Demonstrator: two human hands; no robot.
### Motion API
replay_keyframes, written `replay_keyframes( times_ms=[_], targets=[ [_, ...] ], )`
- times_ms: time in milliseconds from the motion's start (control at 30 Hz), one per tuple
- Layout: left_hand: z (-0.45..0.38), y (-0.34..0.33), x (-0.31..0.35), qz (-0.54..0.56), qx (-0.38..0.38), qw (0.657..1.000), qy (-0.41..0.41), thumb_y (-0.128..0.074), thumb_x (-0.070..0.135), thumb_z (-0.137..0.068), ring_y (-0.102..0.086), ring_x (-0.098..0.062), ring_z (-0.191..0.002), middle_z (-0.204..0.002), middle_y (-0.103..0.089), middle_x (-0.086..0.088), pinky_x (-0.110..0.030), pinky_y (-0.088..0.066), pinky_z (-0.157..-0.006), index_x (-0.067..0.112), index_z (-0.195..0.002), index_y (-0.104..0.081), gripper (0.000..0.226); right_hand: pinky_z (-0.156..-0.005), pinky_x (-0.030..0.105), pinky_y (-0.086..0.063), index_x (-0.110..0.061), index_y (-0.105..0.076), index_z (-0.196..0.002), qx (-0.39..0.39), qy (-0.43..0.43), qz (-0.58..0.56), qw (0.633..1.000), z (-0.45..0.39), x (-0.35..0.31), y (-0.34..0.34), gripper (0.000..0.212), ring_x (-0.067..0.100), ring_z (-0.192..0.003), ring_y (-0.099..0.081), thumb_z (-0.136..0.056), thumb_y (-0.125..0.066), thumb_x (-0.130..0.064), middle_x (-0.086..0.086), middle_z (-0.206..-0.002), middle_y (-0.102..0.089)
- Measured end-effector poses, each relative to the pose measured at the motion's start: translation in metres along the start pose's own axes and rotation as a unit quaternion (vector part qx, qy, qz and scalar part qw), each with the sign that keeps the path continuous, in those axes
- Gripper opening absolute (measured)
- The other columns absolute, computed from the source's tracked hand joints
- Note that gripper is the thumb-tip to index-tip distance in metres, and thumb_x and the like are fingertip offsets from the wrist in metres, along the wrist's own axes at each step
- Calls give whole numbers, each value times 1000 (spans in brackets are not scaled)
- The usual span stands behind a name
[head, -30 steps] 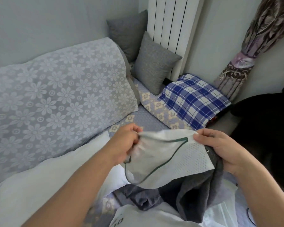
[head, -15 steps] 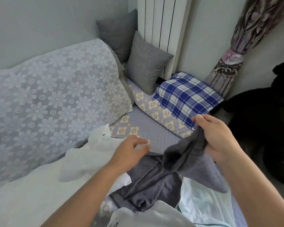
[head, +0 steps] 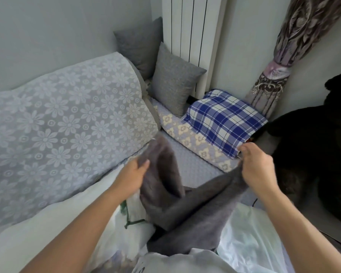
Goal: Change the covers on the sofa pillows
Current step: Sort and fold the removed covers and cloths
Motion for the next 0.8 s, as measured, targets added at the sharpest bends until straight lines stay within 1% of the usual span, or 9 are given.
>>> replay_keyframes(
  times_ms=[167, 233, 300, 400, 500, 567, 633, 700, 800],
  targets=[
    [-19, 42, -74, 53, 91, 982, 160, -50, 42, -91, -66, -31, -103, -111, -71, -8, -50, -51, -100, 11, -124, -66, 48, -81, 37, -50, -21, -74, -86, -258, -28, 71, 963, 1, 55, -32, 25, 25, -91, -68, -97, -60, -39, 4, -92, -73],
    [-19, 49, -81, 60, 117, 973, 187, -52, 28, -96, -65, -32, -96, -103, -69, -12, -49, -53, -96, 10, -103, -68, 26, -81, 28, -52, -28, -79, -94, -393, -38, 0, 919, 25, 47, -47, 26, 14, -88, -70, -92, -63, -48, -5, -92, -76],
    [-19, 61, -87, 48, 165, 962, 210, -52, 17, -95, -64, -33, -86, -96, -68, -19, -42, -53, -81, 13, -80, -62, 18, -75, 19, -49, -27, -79, -100, -513, -19, -50, 857, 53, 31, -53, 13, 6, -80, -68, -94, -68, -30, -9, -88, -75],
    [-18, 86, -100, 17, 216, 944, 249, -50, 11, -94, -63, -35, -83, -101, -68, -28, -41, -52, -74, 3, -84, -65, 20, -69, 20, -46, -30, -78, -94, -640, 18, 36, 767, 84, 27, -51, 20, 6, -74, -60, -87, -70, -13, -11, -80, -71],
    [-15, 76, -86, 19, 147, 962, 230, -49, 7, -98, -66, -34, -93, -101, -70, -21, -39, -55, -82, -3, -114, -67, 26, -71, 19, -47, -44, -70, -66, -590, 110, 234, 765, 70, 35, -57, 41, 1, -71, -58, -79, -62, -6, -21, -67, -65],
    [-8, 35, -46, 44, -33, 989, 136, -48, -7, -90, -69, -25, -90, -92, -75, -8, -34, -53, -75, 2, -115, -71, 35, -78, 23, -50, -36, -69, -63, -431, 193, 211, 856, 45, 4, -64, 46, 0, -80, -58, -72, -54, 6, -17, -74, -64],
    [17, -9, 6, 20, -224, 973, 45, -44, -13, -84, -71, -15, -95, -97, -78, -2, -27, -54, -80, 12, -107, -76, 47, -89, 18, -43, -28, -65, -61, -314, 227, 70, 919, 38, -39, -66, 45, 0, -105, -53, -76, -54, 13, -17, -107, -57],
    [37, -40, 40, -10, -328, 945, 1, -42, -12, -83, -69, -9, -98, -103, -77, -3, -21, -51, -84, 17, -102, -78, 50, -93, 4, -29, -28, -62, -66, -338, 226, -21, 913, 49, -81, -75, 47, -5, -127, -38, -82, -50, 14, -19, -136, -44],
    [35, -49, 61, 41, -300, 953, 11, -40, -11, -86, -68, -16, -104, -103, -77, -5, -23, -51, -92, 23, -85, -79, 52, -92, 2, -33, -24, -62, -70, -418, 214, -110, 876, 69, -112, -93, 49, -7, -128, -45, -79, -41, 19, -19, -141, -51]
  ],
)
Point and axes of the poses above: each hand's wrist, its own z-axis away from the middle knuckle, its own y-axis out of the back of the hand, x = y × z, the point moved 8 cm from there along -z, towards the middle knuckle
